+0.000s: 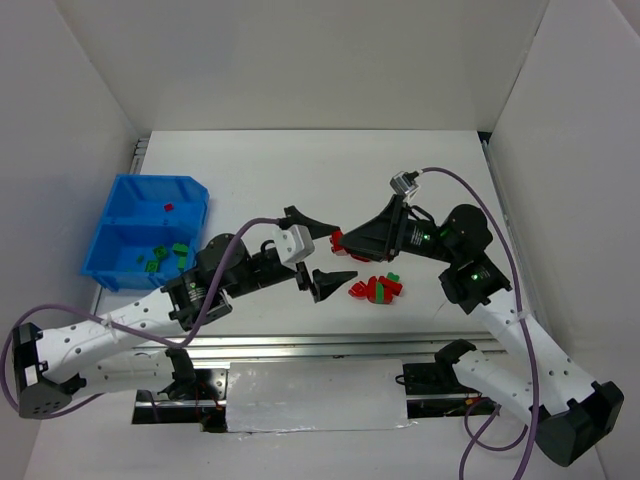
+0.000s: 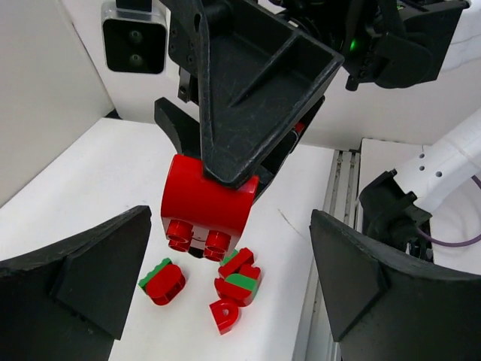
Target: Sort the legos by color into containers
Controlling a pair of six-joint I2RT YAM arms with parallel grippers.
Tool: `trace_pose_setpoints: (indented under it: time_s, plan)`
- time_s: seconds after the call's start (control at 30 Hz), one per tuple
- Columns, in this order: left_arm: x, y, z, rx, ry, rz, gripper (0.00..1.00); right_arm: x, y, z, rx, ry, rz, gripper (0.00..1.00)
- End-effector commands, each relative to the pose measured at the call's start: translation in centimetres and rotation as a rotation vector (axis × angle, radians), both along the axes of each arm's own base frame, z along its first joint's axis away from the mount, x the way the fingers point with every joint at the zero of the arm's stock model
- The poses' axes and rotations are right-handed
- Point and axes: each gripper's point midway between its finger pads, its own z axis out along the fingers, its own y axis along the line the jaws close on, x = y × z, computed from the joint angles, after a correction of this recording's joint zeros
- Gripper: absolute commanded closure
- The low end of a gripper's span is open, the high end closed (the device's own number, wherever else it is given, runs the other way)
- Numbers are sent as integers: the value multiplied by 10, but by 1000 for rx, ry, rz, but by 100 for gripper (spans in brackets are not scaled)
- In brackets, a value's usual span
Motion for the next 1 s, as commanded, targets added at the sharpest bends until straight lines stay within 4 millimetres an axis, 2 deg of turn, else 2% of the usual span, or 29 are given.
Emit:
trace_pose_setpoints:
  time_s: [0.0, 0.13, 0.37, 0.43, 0.47, 0.53, 0.6, 0.67, 0.7, 0.77, 0.8, 0.83, 0.87, 0.9, 0.93, 0.97]
  plan:
    - [-5, 14, 36, -66, -126, 13, 1, -5, -1, 13, 26, -28, 9, 98]
    - [-11, 19, 45, -95, -170, -1, 4, -12, 2, 14, 53, -16, 61, 98]
    - [-9, 6, 46, -65, -147, -25, 12, -24, 7, 19, 75, -15, 117, 98]
    - [-10, 4, 44, -60, -145, -36, 19, -24, 7, 20, 74, -21, 112, 98]
    - [-10, 3, 42, -54, -139, -36, 30, -25, 7, 21, 73, -26, 109, 98]
    - [-7, 2, 40, -51, -132, -26, 39, -25, 6, 22, 71, -30, 104, 98]
    - [-6, 3, 42, -53, -131, -15, 54, -24, 7, 20, 63, -30, 107, 98]
    - [-5, 4, 43, -56, -124, -7, 62, -22, 8, 15, 54, -24, 105, 98]
    - [-4, 6, 47, -61, -123, 2, 78, -21, 9, 12, 51, -20, 105, 98]
    - [3, 10, 49, -68, -106, 45, 97, -17, 10, 7, 46, -11, 98, 97]
    - [6, 12, 49, -75, -92, 72, 100, -15, 11, 3, 41, -3, 97, 96]
    - [12, 17, 49, -86, -77, 111, 100, -15, 11, 1, 43, -7, 98, 88]
    - [18, 24, 52, -102, -71, 158, 100, -14, 11, 1, 46, -10, 99, 71]
    - [23, 28, 49, -109, -62, 194, 100, -11, 9, 0, 44, -13, 92, 44]
    - [29, 33, 49, -116, -47, 236, 100, -8, 8, -3, 33, -4, 85, 1]
    - [42, 46, 49, -125, -24, 334, 100, -4, 5, -6, 15, -17, 67, 0]
